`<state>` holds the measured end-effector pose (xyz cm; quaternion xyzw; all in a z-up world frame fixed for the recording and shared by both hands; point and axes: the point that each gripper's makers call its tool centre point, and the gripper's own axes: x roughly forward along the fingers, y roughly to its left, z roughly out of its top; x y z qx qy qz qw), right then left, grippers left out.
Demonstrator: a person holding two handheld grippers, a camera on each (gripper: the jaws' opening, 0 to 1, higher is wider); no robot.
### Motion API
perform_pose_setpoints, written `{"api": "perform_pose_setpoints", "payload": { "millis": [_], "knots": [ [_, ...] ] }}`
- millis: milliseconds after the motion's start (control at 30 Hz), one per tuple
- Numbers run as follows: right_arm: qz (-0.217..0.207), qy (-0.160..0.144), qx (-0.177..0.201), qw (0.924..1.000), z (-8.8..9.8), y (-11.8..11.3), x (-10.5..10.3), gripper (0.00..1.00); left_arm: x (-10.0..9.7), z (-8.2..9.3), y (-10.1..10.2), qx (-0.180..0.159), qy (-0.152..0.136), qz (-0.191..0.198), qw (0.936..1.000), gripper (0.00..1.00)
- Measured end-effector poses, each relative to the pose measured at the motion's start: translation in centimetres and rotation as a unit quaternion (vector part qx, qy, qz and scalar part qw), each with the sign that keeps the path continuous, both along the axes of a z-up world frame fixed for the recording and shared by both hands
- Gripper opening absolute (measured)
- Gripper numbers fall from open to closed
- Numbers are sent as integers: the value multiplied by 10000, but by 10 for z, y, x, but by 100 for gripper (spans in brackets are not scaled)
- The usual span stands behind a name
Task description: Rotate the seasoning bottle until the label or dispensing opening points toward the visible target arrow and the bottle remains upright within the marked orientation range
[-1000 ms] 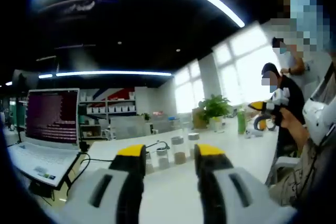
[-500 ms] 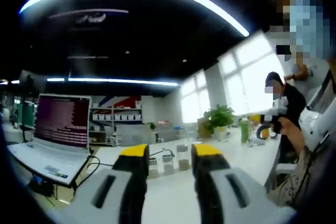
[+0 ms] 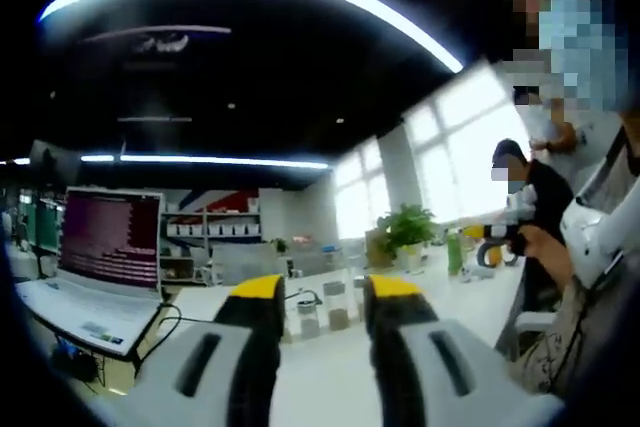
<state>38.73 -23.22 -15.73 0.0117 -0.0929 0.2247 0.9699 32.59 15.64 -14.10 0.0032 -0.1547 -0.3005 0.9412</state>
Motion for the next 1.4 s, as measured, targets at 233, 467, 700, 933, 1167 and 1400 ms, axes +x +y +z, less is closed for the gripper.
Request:
{"api": "perform_pose_setpoints", "payload": {
  "millis": [233,467,700,933,1167,1400],
  "knots": [
    [41,-78,111,9999,5,4,-5,33,-12,-2,-17,450,-25,-174,9988,33],
    [255,-395,459,9978,21,4,-16,27,-2,-17,-18,578,219,-172,9979,33],
    [367,-434,612,9965,25,7,-16,29,0,-22,-25,675,251,-173,9973,33],
    [391,-362,505,9973,20,15,-8,29,-3,-20,-20,588,260,-182,9978,33],
    [488,-242,470,9974,14,25,2,28,-1,-22,-12,544,283,-88,9981,33],
    [613,-132,346,9974,11,36,13,27,2,-23,-8,734,163,131,9971,32]
  ]
}}
